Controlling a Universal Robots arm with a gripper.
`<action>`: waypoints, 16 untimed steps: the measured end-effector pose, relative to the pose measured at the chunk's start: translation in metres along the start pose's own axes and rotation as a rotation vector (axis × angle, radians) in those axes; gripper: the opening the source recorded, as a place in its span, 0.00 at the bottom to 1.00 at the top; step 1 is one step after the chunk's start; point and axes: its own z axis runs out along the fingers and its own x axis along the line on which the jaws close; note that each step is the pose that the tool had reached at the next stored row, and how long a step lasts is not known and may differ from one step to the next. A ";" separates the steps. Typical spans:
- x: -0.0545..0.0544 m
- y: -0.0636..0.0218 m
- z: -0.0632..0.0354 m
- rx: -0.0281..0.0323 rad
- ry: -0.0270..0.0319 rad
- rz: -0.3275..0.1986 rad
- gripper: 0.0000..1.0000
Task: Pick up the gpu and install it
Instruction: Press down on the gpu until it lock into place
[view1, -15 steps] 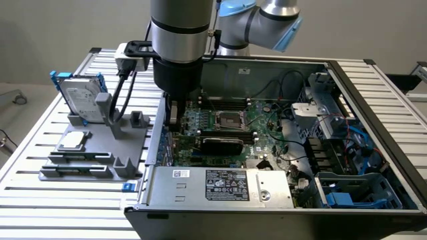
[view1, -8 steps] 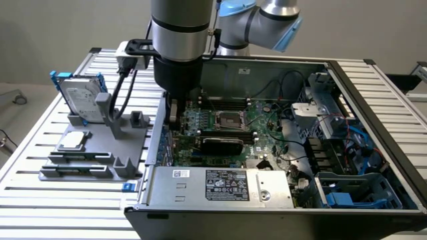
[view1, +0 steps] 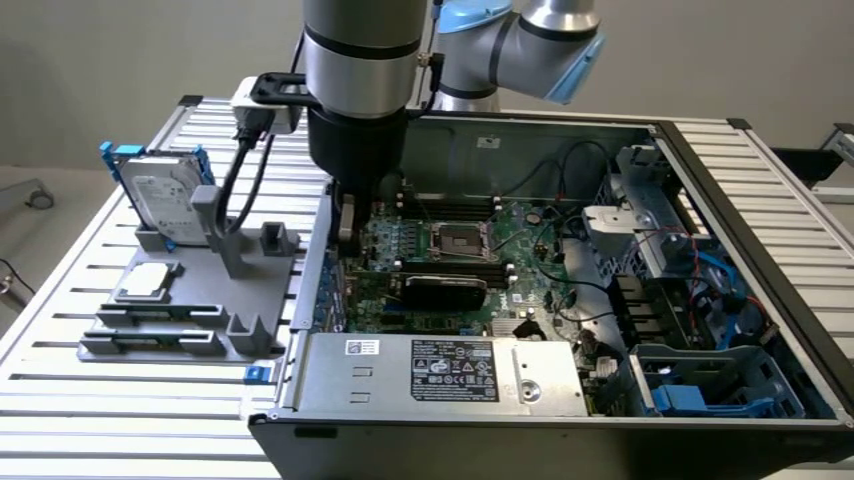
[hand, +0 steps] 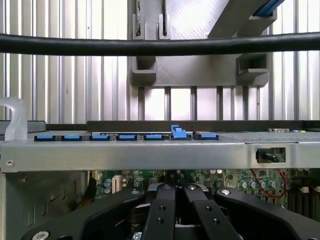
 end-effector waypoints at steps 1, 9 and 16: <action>0.000 -0.0003 -0.0015 -0.0012 0.0011 0.000 0.11; 0.004 -0.0007 -0.0012 -0.0018 0.0171 0.002 0.11; 0.005 0.0001 0.0058 0.0015 0.0243 0.005 0.11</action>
